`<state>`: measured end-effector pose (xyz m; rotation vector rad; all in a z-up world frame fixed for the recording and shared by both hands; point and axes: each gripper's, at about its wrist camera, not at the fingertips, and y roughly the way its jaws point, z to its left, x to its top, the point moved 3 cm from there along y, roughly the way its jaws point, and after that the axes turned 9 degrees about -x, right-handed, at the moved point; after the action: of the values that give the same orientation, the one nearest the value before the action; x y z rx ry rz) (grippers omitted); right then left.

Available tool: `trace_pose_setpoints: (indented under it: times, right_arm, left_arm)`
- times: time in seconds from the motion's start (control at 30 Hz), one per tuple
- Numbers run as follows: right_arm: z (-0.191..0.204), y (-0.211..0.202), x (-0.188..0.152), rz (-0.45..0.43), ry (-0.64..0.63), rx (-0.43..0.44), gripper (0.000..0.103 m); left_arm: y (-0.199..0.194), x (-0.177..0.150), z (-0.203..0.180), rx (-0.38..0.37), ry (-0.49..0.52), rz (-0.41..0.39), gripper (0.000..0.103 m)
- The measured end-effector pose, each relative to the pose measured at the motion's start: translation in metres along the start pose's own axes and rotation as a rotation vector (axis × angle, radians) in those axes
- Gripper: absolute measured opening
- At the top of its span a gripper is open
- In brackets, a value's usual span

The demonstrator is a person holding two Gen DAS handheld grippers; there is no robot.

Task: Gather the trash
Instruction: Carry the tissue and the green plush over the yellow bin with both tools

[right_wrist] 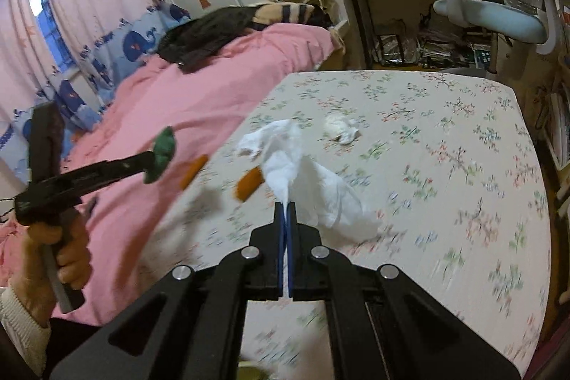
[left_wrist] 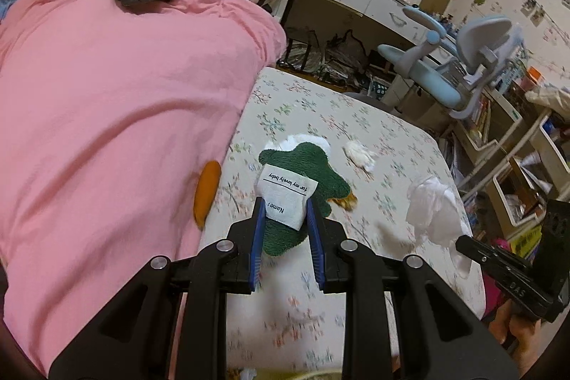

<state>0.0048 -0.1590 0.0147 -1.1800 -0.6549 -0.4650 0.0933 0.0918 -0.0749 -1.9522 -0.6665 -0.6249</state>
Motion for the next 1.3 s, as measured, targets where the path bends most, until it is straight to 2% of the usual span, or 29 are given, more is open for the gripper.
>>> trace_pose_setpoints:
  times: [0.37,0.63,0.8,1.03,1.17,1.3]
  right_arm:
    - [0.030,-0.058,-0.056,-0.038,0.031,0.177,0.002]
    - [0.053,-0.072,-0.104,0.048,0.008,0.261,0.002]
    - [0.064,-0.072,-0.136,0.137,-0.015,0.277,0.002]
    - [0.076,-0.058,-0.176,0.291,-0.058,0.253,0.003]
    - [0.070,-0.047,-0.187,0.353,-0.038,0.204,0.012]
    - [0.058,-0.053,-0.185,0.327,0.001,0.179,0.027]
  left_arm:
    - [-0.045,-0.062,-0.018,-0.022,0.033,0.035,0.022]
    - [-0.056,-0.090,-0.046,-0.055,0.076,0.051,0.022]
    - [-0.060,-0.107,-0.060,-0.072,0.099,0.071,0.022]
    - [-0.061,-0.128,-0.078,-0.092,0.141,0.097,0.022]
    - [-0.060,-0.142,-0.089,-0.094,0.181,0.125,0.022]
    - [-0.058,-0.156,-0.096,-0.095,0.209,0.155,0.022]
